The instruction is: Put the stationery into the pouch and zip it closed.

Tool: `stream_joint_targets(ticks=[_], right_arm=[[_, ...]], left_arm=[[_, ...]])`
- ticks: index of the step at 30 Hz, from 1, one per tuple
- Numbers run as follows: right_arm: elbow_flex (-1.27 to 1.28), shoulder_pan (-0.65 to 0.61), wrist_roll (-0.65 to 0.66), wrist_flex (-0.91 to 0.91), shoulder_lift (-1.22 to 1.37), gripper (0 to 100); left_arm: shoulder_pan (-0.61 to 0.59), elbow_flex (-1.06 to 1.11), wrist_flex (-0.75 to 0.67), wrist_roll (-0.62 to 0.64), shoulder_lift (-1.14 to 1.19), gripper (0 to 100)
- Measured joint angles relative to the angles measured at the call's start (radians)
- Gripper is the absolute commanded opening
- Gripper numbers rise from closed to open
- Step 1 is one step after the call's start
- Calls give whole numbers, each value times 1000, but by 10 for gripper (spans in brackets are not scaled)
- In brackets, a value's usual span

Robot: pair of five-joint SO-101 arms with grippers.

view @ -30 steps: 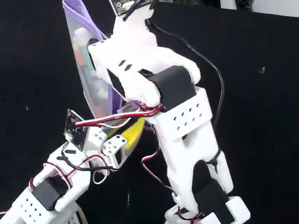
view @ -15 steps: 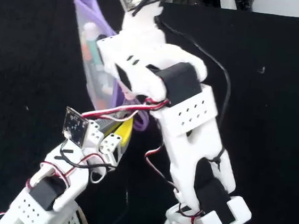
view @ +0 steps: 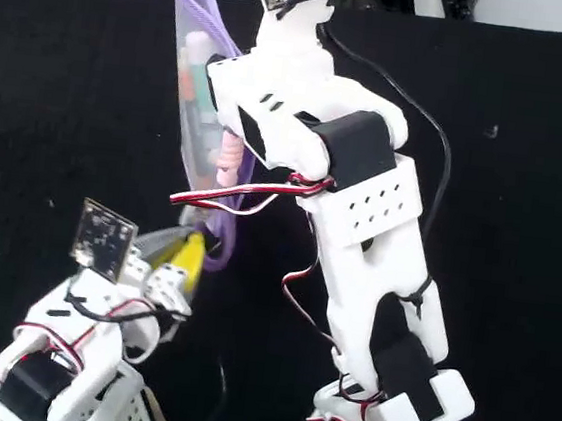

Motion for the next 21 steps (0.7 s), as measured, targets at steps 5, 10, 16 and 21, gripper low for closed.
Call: stream_joint_targets(ticks=[5, 10, 16, 21], right_arm=[[0, 21, 35, 32, 0, 15], [0, 21, 112, 100, 0, 38], [0, 21, 121, 166, 0, 218], [-28, 21, 121, 181, -3, 279]], left_arm=[[-149, -58, 0, -77, 0, 29], [-169, -160, 0, -92, 0, 29], [-173, -233, 2, -94, -2, 29], [-176, -255, 0, -95, -2, 29]])
